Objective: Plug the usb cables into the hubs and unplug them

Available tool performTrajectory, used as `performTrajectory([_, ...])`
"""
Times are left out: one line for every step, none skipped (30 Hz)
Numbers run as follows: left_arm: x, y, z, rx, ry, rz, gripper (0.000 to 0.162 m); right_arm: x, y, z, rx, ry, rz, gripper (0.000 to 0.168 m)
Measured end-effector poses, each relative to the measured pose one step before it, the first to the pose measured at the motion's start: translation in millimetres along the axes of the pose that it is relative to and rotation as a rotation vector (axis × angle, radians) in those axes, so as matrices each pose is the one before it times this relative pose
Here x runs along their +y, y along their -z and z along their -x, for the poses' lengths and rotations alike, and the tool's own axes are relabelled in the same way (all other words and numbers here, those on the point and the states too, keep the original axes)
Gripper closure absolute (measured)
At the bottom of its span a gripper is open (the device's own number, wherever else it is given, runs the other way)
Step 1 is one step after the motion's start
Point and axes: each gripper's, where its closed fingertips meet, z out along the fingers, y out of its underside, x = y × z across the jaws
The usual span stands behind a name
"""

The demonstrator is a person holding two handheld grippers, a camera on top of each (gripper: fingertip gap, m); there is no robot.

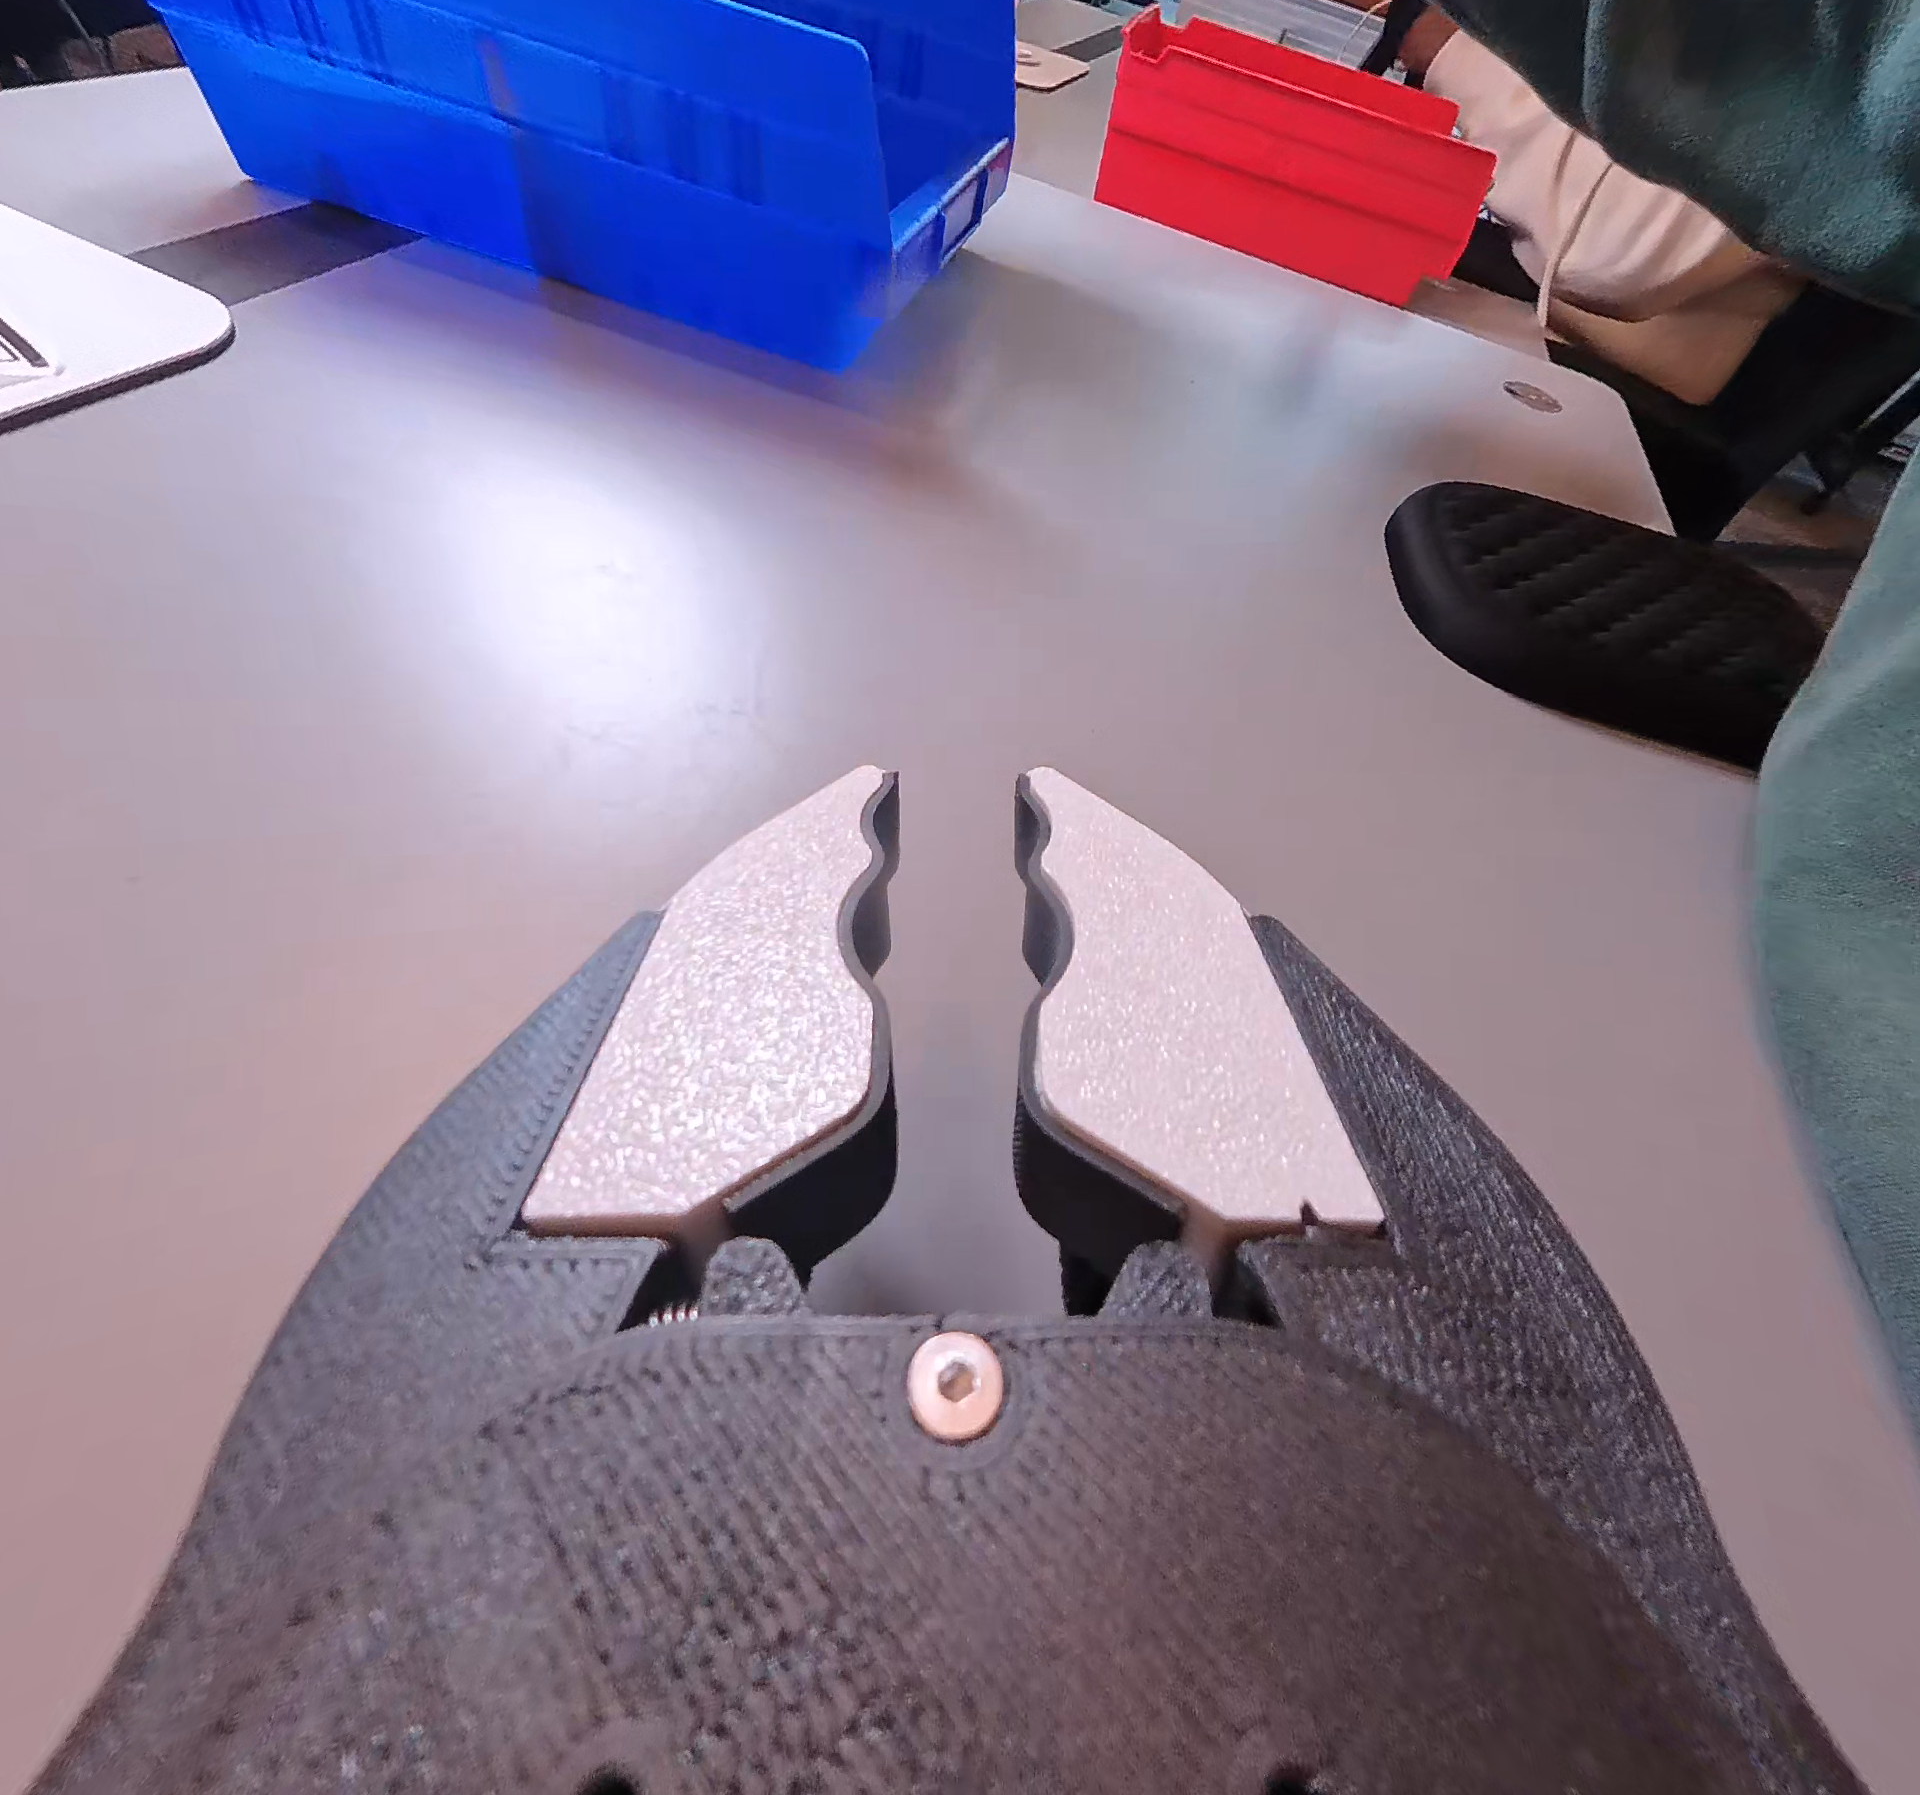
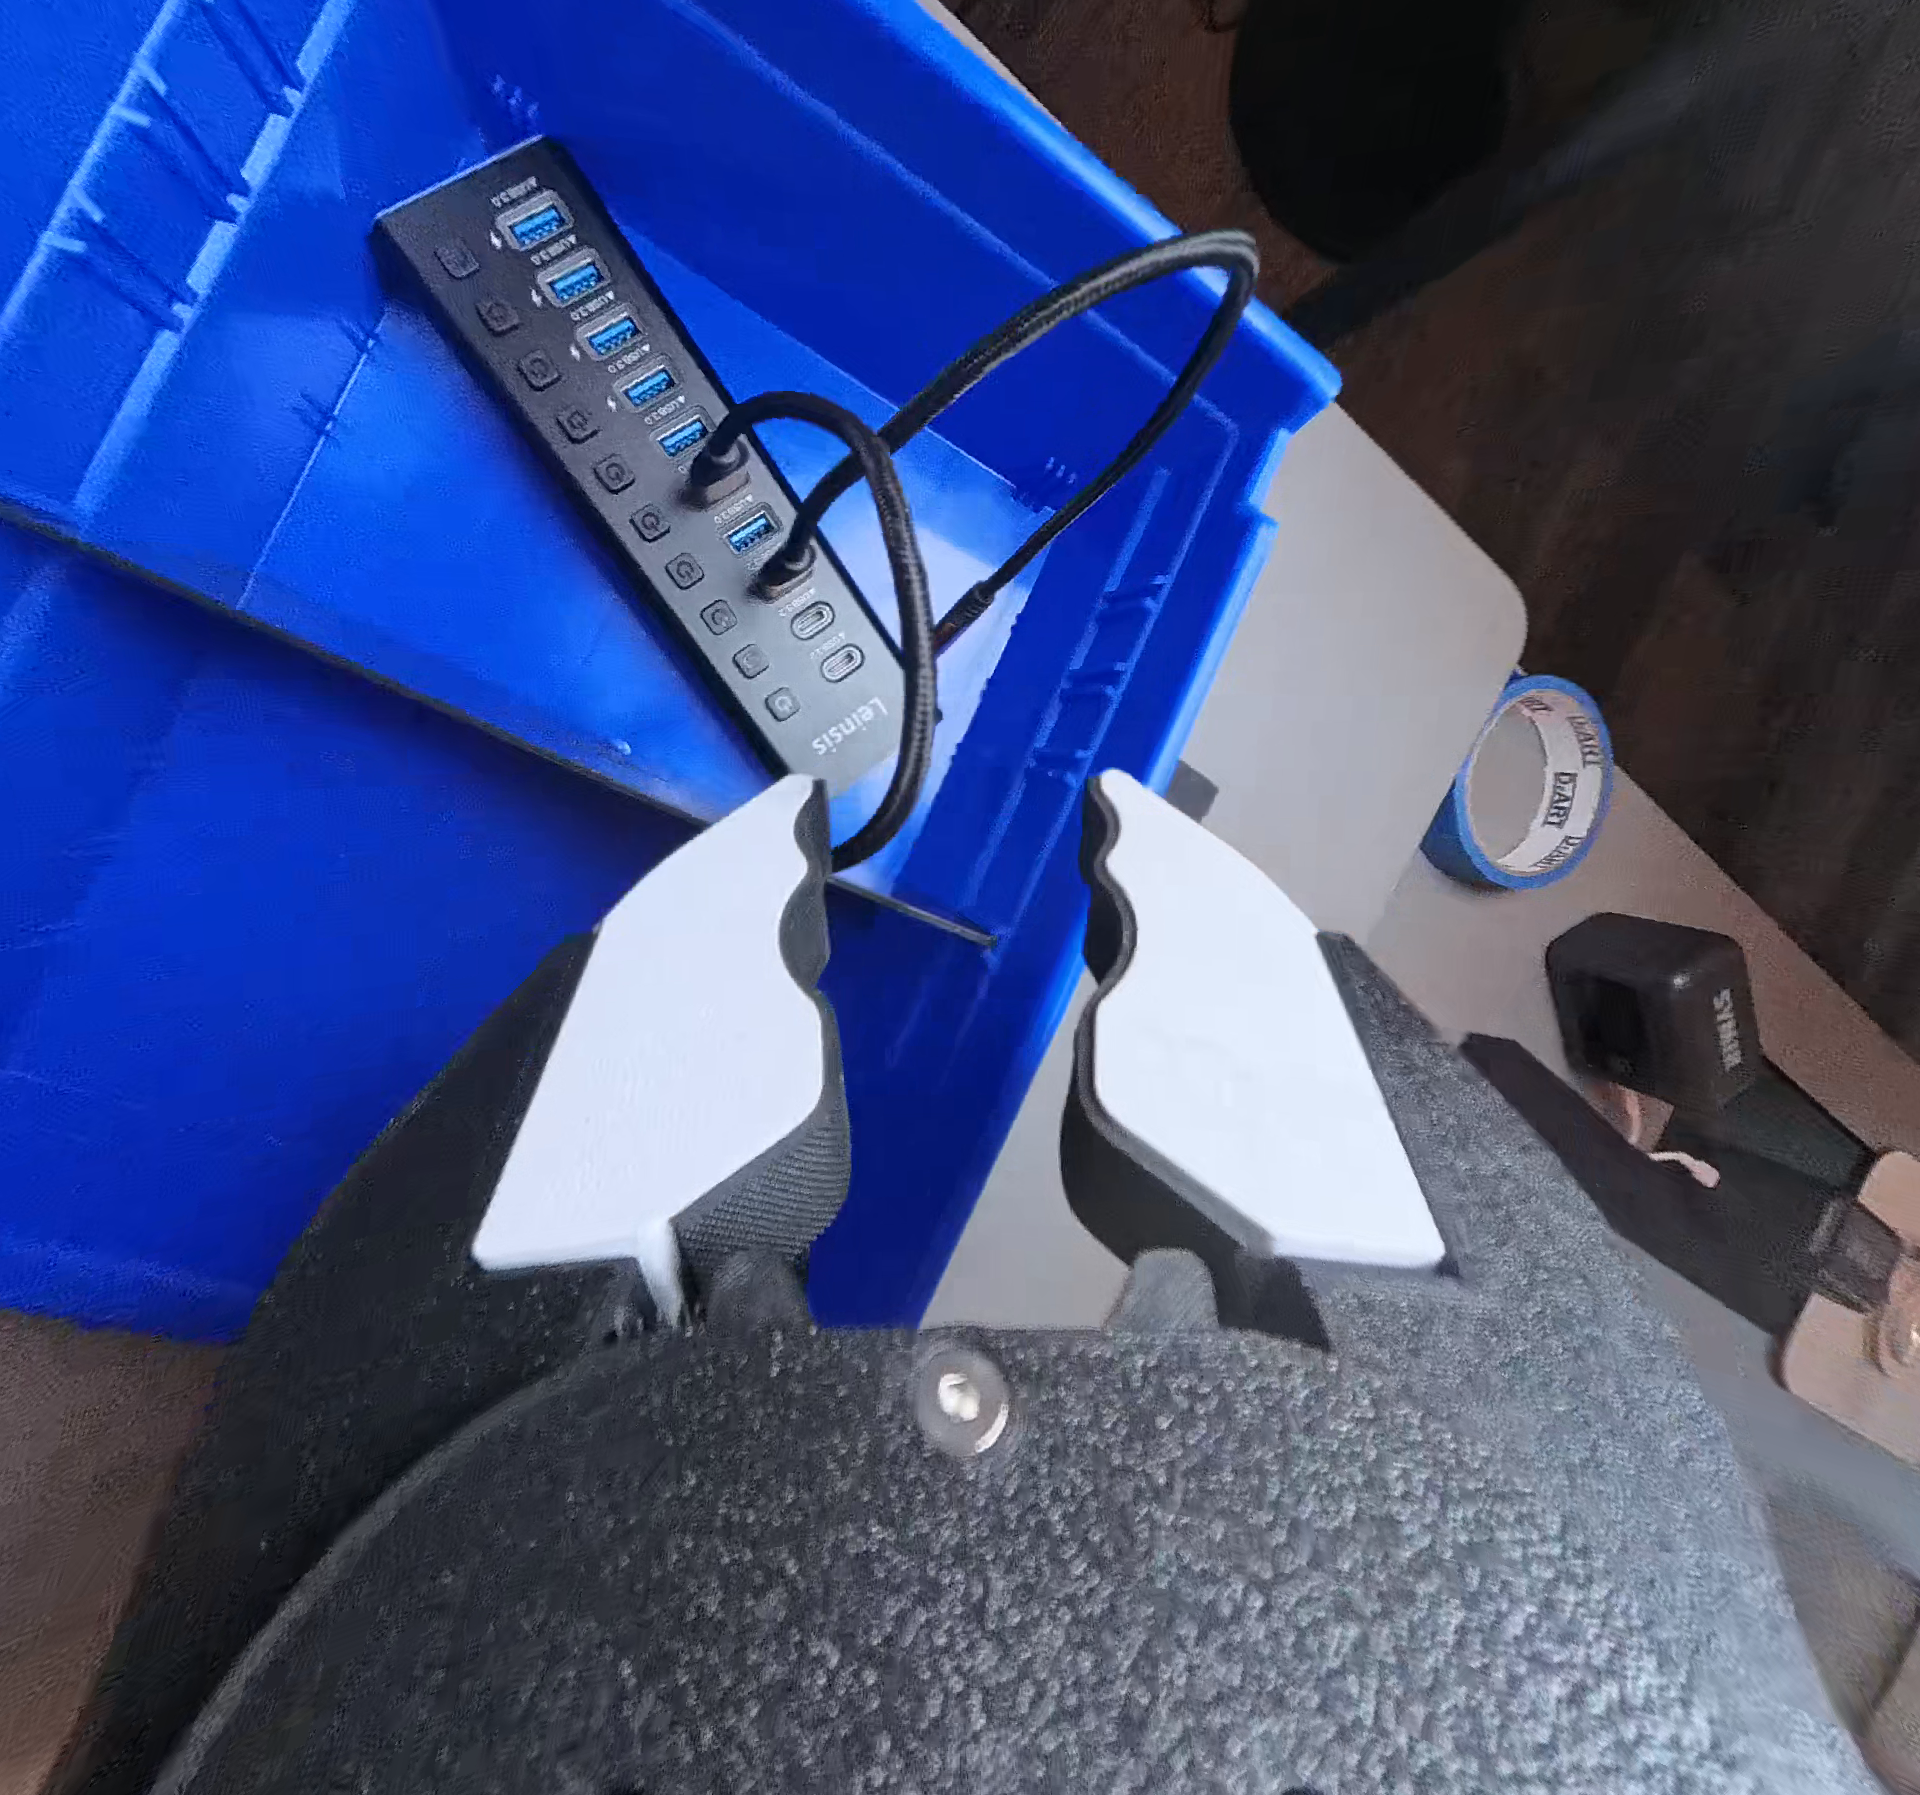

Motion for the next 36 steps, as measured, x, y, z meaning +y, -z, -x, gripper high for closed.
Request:
performTrajectory([-0.03,0.11,0.03,-0.0027,-0.0028,-0.0007,0.141,2.49,0.52,7.9,-0.0403,-0.0014,0.0048,0.127])
performTrajectory([-0.35,0.19,0.16,-0.0036,-0.0027,-0.0029,0.141,2.95,0.1,5.66,-0.0261,0.0082,0.0094,0.131])
performTrajectory([-0.34,0.33,0.15,-0.0028,-0.0023,-0.0031,0.141,2.7,-0.25,2.37,-0.0038,0.0181,0.0111,0.142])
performTrajectory([-0.14,0.11,0.04,-0.0016,-0.0011,-0.0012,0.141,1.38,-0.69,1.88,-0.0006,0.0267,0.003,0.151])
performTrajectory([0.22,-0.24,-0.01,-0.0001,0.0002,0.0018,0.141,-1.57,-0.67,2.07,-0.0031,0.0192,-0.0122,0.154])
performTrajectory([0.36,-0.31,-0.05,0.0006,0.0005,0.0035,0.141,-3.15,-0.26,2.91,-0.0124,0.0043,-0.0196,0.157])
performTrajectory([0.3,-0.34,-0.01,0.0006,0.0001,0.0031,0.141,-3.0,-0.02,3.47,-0.0209,-0.011,-0.0141,0.159])
performTrajectory([0.1,-0.01,0.07,-0.001,0.0,0.0009,0.141,-2.69,0.28,3.26,-0.0215,-0.0058,-0.0067,0.163])
performTrajectory([-0.14,0.03,0.3,-0.0022,-0.0003,-0.0015,0.141,-2.4,1.39,0.25,0.0018,0.0115,0.0006,0.163])
performTrajectory([-0.23,0.17,0.23,-0.0021,0.0001,-0.0018,0.141,-2.97,2.92,-4.0,0.0329,0.0347,0.0043,0.164])
performTrajectory([-0.16,0.24,0.2,-0.0012,0.0006,-0.0011,0.141,-6.63,4.92,-5.6,0.0449,0.0427,-0.0156,0.163])
performTrajectory([0.02,-0.11,0.25,-0.0003,0.0014,0.0002,0.141,-9.4,6.15,-4.66,0.0271,0.0182,-0.0272,0.163])
performTrajectory([0.12,-0.17,0.11,0.0005,0.002,0.0013,0.141,-11.96,6.24,-5.59,0.0229,-0.0008,-0.038,0.164])
performTrajectory([0.12,-0.13,0.21,0.0005,0.0026,0.0015,0.141,-13.94,5.48,-8.44,0.0438,0.0105,-0.0497,0.164])
performTrajectory([0.19,-0.11,0.17,0.0013,0.0027,0.0012,0.141,-14.71,3.82,-9.56,0.0597,0.0369,-0.06,0.164])
performTrajectory([0.08,-0.05,0.05,0.0018,0.0023,0.0007,0.141,-12.27,0.65,-6.29,0.0425,0.0427,-0.0565,0.164])
performTrajectory([0.02,0.01,-0.12,0.0018,0.0015,0.0006,0.141,-6.78,-3.33,-3.28,0.0224,0.0076,-0.0343,0.164])
performTrajectory([-0.01,0.06,-0.07,0.0009,0.0003,-0.0002,0.141,-1.11,-6.63,-0.98,0.0082,-0.0349,-0.0146,0.164])
performTrajectory([-0.2,0.08,-0.13,0.0001,-0.0019,-0.0016,0.141,1.43,-7.77,3.32,-0.0152,-0.0576,-0.0211,0.164])
performTrajectory([-0.2,0.27,-0.34,-0.0007,-0.004,-0.0022,0.141,2.53,-7.25,5.43,-0.0232,-0.0562,-0.0337,0.163])
performTrajectory([-0.1,0.23,-0.42,-0.0007,-0.0056,-0.0014,0.141,3.73,-6.16,6.78,-0.0284,-0.0428,-0.0364,0.163])
performTrajectory([0.3,0.2,-0.51,-0.0003,-0.0055,0.0015,0.141,3.4,-4.96,7.45,-0.0289,-0.0268,-0.0378,0.164])
performTrajectory([0.16,-0.13,-0.54,0.0008,-0.0045,0.0007,0.141,2.07,-3.76,5.15,-0.0092,-0.0084,-0.0362,0.164])
performTrajectory([0.46,-0.38,-0.31,0.0014,-0.0019,0.0042,0.141,1.79,-2.95,3.08,0.0057,0.0121,-0.0217,0.163])
performTrajectory([0.76,-0.62,-0.29,0.0027,0.0003,0.0066,0.141,3.27,-2.83,1.27,0.0174,0.0262,-0.0026,0.163])
performTrajectory([0.54,-0.52,-0.13,0.0019,0.0011,0.0054,0.141,6.6,-3.01,0.3,0.0177,0.0186,0.0247,0.163])
performTrajectory([0.09,0.02,-0.03,-0.0006,-0.0006,0.0006,0.141,11.1,-2.95,2.08,-0.0029,0.0111,0.062,0.164])
performTrajectory([-0.46,0.4,0.09,-0.0027,-0.0028,-0.0047,0.141,13.75,-2.22,2.12,-0.0057,0.0204,0.0852,0.163])
performTrajectory([-0.62,0.61,-0.09,-0.0028,-0.0038,-0.0064,0.141,11.6,-0.49,0.91,0.0047,0.0341,0.0715,0.155])
performTrajectory([-0.19,0.49,-0.12,-0.0015,-0.0029,-0.0024,0.141,7.66,2.05,1.2,0.0036,0.0276,0.0461,0.146])
performTrajectory([0.47,0.05,-0.24,0.0004,-0.0019,0.0028,0.141,5.19,4.3,3.7,-0.018,0.0066,0.0311,0.137])
performTrajectory([0.08,-0.19,-0.28,0.0008,-0.0022,0.0009,0.141,3.44,6.29,4.09,-0.0247,-0.0154,0.0209,0.123])
performTrajectory([0.23,-0.11,-0.38,0.0015,-0.002,0.002,0.141,2.99,8.28,3.23,-0.0195,-0.0184,0.0124,0.114])
performTrajectory([0.17,-0.1,-0.3,0.0006,-0.0024,0.0013,0.141,2.73,9.83,1.39,-0.0076,-0.0181,0.0006,0.106])
performTrajectory([0.07,-0.08,-0.25,-0.0004,-0.0036,0.0001,0.141,3.85,11.36,-0.54,0.0124,-0.0178,-0.0023,0.102])
performTrajectory([0.04,0.1,-0.41,-0.0003,-0.0049,-0.0002,0.141,3.97,12.24,-2.91,0.0303,-0.0125,-0.0106,0.099])
